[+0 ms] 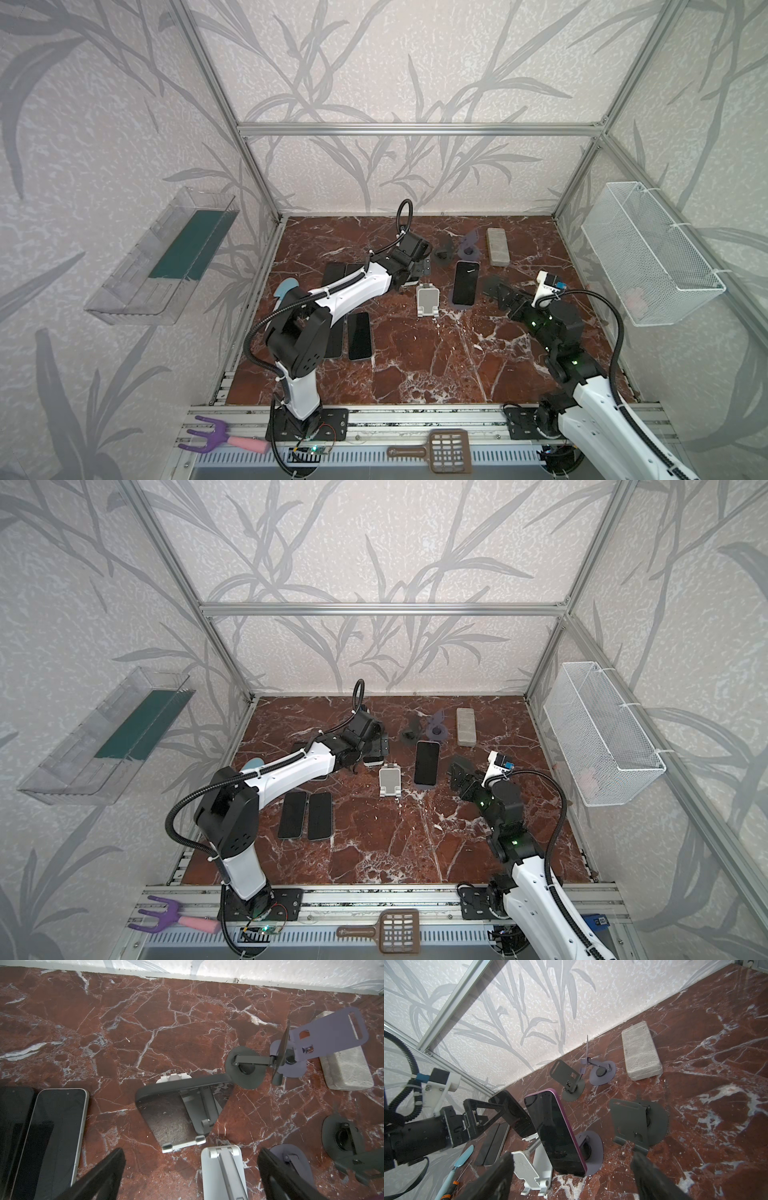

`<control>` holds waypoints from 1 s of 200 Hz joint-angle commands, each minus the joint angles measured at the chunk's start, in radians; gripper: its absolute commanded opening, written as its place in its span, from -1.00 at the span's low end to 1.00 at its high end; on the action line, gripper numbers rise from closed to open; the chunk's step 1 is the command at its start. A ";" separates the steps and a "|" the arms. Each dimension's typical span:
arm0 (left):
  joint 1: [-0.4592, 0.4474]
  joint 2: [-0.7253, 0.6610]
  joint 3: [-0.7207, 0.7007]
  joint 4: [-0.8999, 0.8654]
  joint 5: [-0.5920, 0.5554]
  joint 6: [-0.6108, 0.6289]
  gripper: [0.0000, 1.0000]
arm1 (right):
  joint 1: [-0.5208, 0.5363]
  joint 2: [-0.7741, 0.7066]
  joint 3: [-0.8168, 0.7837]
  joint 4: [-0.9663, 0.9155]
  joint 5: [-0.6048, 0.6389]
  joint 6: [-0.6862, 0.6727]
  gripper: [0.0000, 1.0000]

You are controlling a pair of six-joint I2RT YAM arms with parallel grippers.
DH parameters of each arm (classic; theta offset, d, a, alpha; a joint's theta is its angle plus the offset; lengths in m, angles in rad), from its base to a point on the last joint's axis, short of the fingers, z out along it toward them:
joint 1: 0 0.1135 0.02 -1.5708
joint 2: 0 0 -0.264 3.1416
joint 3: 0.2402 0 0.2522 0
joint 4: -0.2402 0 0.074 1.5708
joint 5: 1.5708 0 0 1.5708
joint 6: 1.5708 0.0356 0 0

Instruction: Remove the phone from the phone stand

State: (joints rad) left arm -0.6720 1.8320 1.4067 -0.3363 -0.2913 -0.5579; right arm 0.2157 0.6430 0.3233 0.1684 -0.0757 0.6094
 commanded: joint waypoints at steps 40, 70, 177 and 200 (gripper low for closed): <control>0.003 0.073 0.091 -0.001 -0.050 -0.001 0.99 | -0.003 0.036 -0.015 0.068 -0.005 0.014 0.78; 0.001 0.090 0.101 -0.012 -0.103 -0.029 0.94 | -0.001 0.070 -0.017 0.092 -0.023 0.022 0.78; 0.002 0.175 0.141 0.022 -0.136 0.000 0.85 | -0.001 0.071 -0.018 0.091 -0.016 0.021 0.78; 0.003 0.193 0.146 0.024 -0.156 -0.026 0.76 | 0.000 0.055 -0.015 0.070 -0.002 0.008 0.78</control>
State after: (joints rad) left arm -0.6716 2.0056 1.5234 -0.3058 -0.4019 -0.5560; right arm 0.2157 0.7170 0.3107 0.2283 -0.0898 0.6277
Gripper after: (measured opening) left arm 0.903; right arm 0.890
